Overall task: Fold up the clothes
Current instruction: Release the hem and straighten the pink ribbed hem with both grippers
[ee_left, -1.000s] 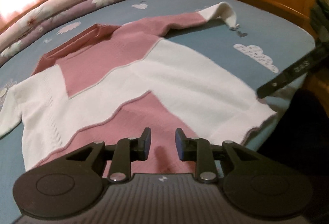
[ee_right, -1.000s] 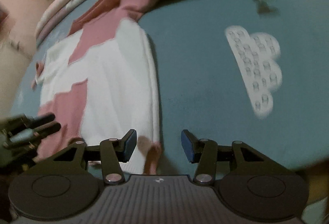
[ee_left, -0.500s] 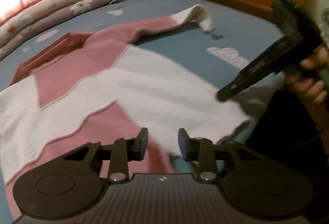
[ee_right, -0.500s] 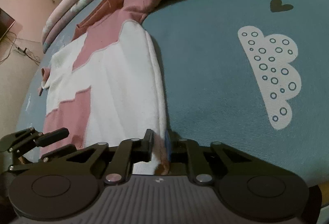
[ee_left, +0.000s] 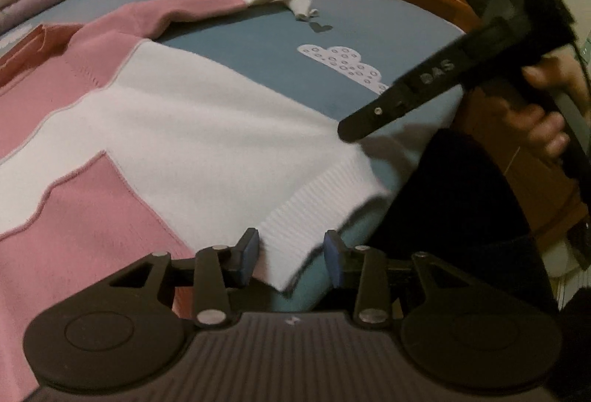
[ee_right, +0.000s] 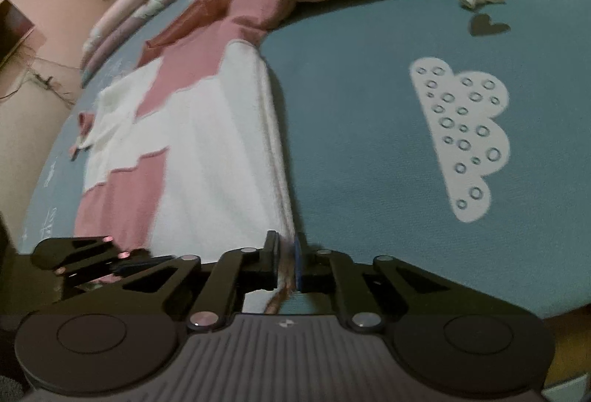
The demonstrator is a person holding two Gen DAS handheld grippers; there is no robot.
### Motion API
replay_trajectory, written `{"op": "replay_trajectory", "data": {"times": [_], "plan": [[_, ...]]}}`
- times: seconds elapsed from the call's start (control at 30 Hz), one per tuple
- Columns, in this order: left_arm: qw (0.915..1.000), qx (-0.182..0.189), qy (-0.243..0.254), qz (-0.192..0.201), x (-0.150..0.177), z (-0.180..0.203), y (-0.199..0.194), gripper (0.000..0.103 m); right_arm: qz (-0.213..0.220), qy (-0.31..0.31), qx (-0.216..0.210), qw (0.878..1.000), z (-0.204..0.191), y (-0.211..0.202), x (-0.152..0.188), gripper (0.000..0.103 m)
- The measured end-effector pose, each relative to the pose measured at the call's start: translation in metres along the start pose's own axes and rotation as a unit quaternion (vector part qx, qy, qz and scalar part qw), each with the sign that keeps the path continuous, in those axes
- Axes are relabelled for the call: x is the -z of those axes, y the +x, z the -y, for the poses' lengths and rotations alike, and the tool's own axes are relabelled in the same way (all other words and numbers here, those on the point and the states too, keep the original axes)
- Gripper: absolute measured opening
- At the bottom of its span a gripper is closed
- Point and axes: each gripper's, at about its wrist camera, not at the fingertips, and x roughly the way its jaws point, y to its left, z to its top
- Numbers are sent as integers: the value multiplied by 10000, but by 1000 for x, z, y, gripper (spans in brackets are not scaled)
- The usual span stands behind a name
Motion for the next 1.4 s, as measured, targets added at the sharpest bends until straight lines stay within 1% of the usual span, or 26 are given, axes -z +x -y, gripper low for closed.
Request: {"op": "replay_trajectory", "data": {"times": [0.03,0.13,0.23,0.27,0.3,0.37,0.43,0.5,0.6,0.67,0.73,0.8,0.83,0.93,0.97,1.0,1.1,1.17,1.23,1.27,1.4], "plan": [[10000,-10,12,-14,0,1,-1,39,-23,-28,129,9999,1,1,0,1],[9998,-135,22,108,-3,-2,-15,40,106,29,181,9998,2,-10,1,3],[9980,-456,-132,419,-4,-17,-38,42,403,105,-72,9991,-4,-24,1,8],[9968,-576,-223,513,-5,-24,-45,46,481,105,-151,9987,-9,-26,1,9],[9953,-700,-351,569,-3,-33,-51,47,559,105,-229,9981,-13,-27,0,9],[9928,-939,-586,452,3,-48,-53,47,592,11,-389,9975,-28,-21,-1,9],[9898,-1168,-750,331,10,-59,-54,47,519,-162,-476,9974,-47,-11,-3,11],[9871,-1277,-964,116,19,-68,-50,47,442,-389,-565,9967,-66,0,-3,14],[9817,-1469,-1189,-212,36,-76,-44,49,330,-792,-718,9937,-98,14,-3,23],[9820,-1492,-1150,-108,43,-75,-47,51,264,-1049,-844,9905,-118,22,-3,28],[9815,-1496,-1197,-77,45,-77,-49,52,111,-1104,-934,9894,-131,33,-2,32],[9804,-1471,-1309,-48,45,-83,-48,52,-74,-1089,-925,9897,-140,42,0,32],[9803,-1452,-1338,-32,45,-85,-47,53,-79,-1035,-949,9901,-140,42,1,33],[9809,-1406,-1342,28,43,-88,-45,54,-145,-567,-1126,9919,-125,38,4,33],[9812,-1407,-1320,58,44,-87,-45,56,-150,-415,-1169,9922,-119,37,6,32],[9814,-1404,-1302,84,45,-86,-44,58,-199,-338,-1201,9920,-116,38,10,32],[9809,-1386,-1359,102,45,-87,-44,59,-371,-145,-1290,9908,-109,43,20,32],[9800,-1333,-1473,91,43,-91,-45,59,-463,-95,-1283,9906,-108,49,26,31],[9795,-1277,-1557,90,43,-93,-46,59,-596,-107,-1121,9918,-115,62,25,30],[9792,-1261,-1585,95,43,-94,-46,59,-597,-92,-1079,9923,-118,65,23,27],[9798,-1313,-1507,113,45,-91,-45,59,-550,-13,-990,9936,-129,73,11,27]]}}
